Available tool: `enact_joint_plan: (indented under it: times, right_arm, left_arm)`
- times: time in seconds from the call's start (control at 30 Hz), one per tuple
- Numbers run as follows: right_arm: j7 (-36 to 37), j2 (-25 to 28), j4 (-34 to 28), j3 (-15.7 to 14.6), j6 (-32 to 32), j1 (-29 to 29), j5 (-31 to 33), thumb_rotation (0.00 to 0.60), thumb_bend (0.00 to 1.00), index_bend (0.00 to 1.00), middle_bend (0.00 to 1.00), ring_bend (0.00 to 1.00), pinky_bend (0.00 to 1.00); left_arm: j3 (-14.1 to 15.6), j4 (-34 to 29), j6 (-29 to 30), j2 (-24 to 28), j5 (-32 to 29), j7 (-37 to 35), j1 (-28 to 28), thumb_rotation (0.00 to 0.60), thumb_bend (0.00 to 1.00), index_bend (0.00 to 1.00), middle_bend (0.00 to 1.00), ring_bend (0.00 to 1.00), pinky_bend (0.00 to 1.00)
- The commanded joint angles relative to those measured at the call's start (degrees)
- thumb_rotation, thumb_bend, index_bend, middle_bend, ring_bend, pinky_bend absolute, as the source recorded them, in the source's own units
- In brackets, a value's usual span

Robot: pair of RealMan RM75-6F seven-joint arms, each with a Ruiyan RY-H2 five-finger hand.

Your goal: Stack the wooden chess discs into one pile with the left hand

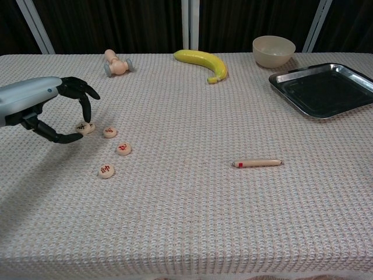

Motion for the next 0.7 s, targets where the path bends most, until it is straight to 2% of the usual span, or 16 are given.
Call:
enact_joint_plan:
  times: [0.03, 0.3, 0.7]
  right_arm:
    - [0.1, 0.0, 0.1, 0.0, -0.1, 0.0, 0.1, 0.600, 0.09, 0.00, 0.00, 0.00, 0.00]
    - [0.5, 0.2, 0.2, 0.0, -0.4, 0.1, 0.2, 0.600, 0.09, 0.00, 0.00, 0.00, 0.00]
    - [0.6, 0.4, 0.0, -0.1, -0.3, 0.0, 0.1, 0.600, 0.09, 0.00, 0.00, 0.00, 0.00]
  left_arm:
    - [-1.8, 2.2, -3.0, -1.4, -2.7, 1.5, -2.4, 0.600, 0.29, 0.54, 0.17, 0.00, 0.00]
    - [-2.7, 5.7, -6.8, -2.8, -5.8, 3.1, -4.9, 0.600, 0.29, 0.53, 0.17, 0.00, 0.00]
    - [-2.0, 6.9, -7.5, -2.7, -7.5, 2.7, -5.0, 0.600, 0.29, 0.53, 0.17, 0.00, 0.00]
